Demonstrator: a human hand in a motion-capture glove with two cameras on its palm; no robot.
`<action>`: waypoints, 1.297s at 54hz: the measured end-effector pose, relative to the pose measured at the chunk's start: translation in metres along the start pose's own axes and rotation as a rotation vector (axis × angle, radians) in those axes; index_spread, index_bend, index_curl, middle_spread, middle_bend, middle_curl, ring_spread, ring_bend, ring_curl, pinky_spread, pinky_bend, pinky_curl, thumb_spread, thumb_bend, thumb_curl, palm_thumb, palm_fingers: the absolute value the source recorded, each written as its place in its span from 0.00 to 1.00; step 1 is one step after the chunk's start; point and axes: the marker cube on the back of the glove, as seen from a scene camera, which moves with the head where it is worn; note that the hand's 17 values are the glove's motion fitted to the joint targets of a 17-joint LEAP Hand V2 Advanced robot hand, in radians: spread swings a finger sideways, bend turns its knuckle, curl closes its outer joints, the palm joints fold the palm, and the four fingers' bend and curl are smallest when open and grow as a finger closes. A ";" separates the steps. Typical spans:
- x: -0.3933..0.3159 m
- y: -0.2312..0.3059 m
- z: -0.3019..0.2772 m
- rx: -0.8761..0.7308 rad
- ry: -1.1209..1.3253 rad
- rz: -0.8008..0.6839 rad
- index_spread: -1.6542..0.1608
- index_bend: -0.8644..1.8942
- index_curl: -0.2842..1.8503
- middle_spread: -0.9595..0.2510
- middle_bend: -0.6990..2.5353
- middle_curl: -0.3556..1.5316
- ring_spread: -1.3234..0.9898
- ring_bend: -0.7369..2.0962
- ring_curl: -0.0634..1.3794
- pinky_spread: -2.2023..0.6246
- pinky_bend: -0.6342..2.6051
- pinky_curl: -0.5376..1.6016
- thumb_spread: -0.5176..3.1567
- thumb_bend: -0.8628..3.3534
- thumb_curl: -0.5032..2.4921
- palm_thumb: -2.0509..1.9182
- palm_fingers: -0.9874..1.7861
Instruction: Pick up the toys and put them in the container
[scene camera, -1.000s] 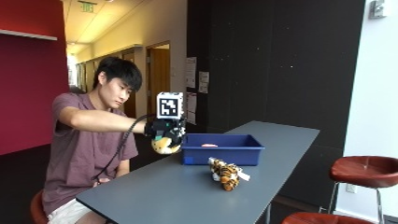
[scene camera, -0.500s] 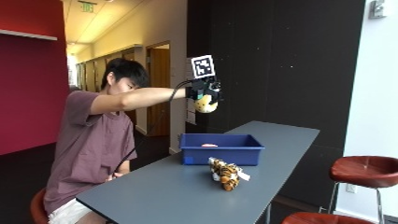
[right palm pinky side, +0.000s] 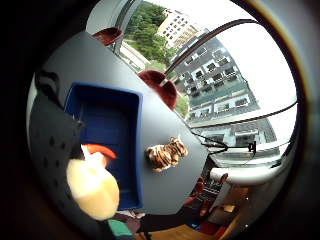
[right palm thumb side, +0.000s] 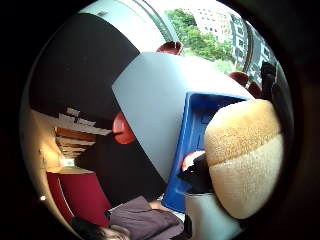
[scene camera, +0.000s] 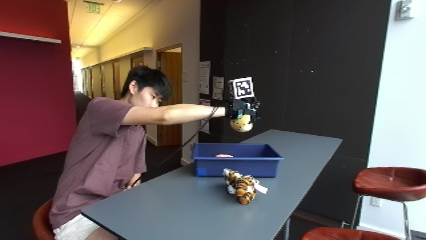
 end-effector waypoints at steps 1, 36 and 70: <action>0.000 -0.001 0.002 0.002 0.002 -0.005 0.73 0.61 0.59 0.63 0.59 0.61 0.43 0.78 0.51 0.65 0.58 0.57 0.27 0.20 0.49 0.66 0.69; 0.028 0.004 0.026 -0.266 -0.097 0.018 0.77 0.33 0.32 0.76 0.25 0.37 0.57 0.38 0.25 0.79 0.47 0.45 0.46 0.19 0.32 0.49 0.22; 0.222 0.135 0.125 -0.497 0.018 0.291 0.75 0.37 0.27 0.75 0.25 0.30 0.58 0.33 0.24 0.80 0.41 0.41 0.49 0.19 0.25 0.50 0.29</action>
